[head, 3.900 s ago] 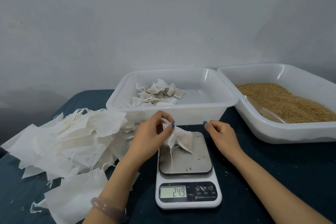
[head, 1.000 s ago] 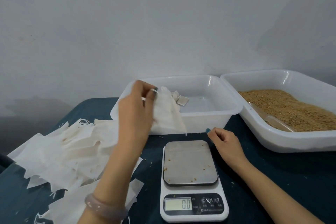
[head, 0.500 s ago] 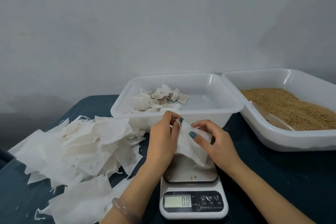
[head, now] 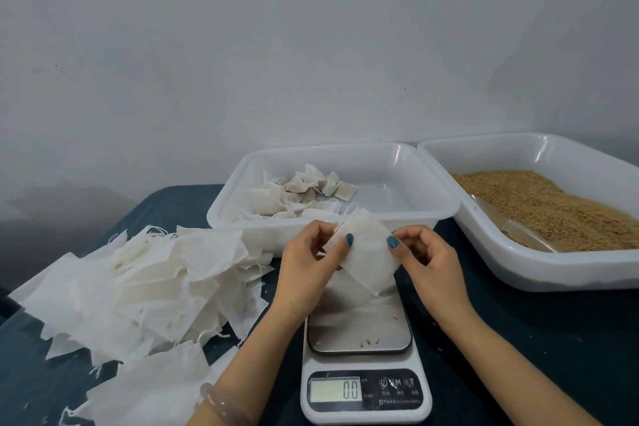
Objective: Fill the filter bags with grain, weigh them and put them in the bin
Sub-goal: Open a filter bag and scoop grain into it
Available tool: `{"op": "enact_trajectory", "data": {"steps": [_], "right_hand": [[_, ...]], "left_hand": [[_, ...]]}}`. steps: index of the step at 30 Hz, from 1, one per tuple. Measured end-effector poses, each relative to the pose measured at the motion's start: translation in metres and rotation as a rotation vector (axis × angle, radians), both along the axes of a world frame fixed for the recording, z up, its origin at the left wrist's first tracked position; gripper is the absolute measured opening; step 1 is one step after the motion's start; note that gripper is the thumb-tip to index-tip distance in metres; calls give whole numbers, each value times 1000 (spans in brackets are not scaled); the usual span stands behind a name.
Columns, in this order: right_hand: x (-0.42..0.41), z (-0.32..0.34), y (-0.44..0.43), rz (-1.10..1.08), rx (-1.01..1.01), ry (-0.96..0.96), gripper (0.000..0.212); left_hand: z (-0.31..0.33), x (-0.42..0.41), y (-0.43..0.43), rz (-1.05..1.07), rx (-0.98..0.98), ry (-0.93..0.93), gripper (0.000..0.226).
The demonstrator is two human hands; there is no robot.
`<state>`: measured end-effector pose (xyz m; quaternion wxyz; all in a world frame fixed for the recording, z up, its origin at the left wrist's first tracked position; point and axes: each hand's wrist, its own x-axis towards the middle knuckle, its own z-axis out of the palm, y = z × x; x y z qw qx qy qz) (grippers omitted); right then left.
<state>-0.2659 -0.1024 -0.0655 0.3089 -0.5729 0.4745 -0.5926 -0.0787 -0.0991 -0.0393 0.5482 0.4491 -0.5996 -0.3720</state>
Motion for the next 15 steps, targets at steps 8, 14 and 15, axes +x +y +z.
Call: {"op": "enact_trajectory", "data": {"steps": [8,14,15], "right_hand": [[4,8,12,33,-181,248,28],[14,8,14,169,-46,25,31],[13,9,14,161,-41,-11,30]], "left_hand": [[6,-4,13,259,-539,-376,14],[-1,-6,12,299,-846,-737,9],[-2,-6,12,292,-853,-753,10]]}}
